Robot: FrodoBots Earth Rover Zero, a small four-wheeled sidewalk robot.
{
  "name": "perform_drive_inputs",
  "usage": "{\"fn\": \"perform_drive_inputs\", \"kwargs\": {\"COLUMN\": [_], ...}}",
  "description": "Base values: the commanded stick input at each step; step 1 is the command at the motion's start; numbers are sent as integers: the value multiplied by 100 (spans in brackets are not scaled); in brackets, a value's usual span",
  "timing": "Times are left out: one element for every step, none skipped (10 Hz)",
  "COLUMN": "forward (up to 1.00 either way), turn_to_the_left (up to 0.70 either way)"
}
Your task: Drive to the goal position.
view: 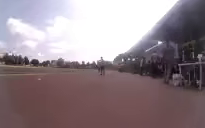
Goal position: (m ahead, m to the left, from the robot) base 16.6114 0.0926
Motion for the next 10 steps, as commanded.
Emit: {"fn": "perform_drive_inputs", "kwargs": {"forward": [70, 70, 70, 70, 70, 70, 70, 70, 70, 70], "turn_to_the_left": [0, 0, 0, 0, 0, -35, -35, -35, -35, -35]}}
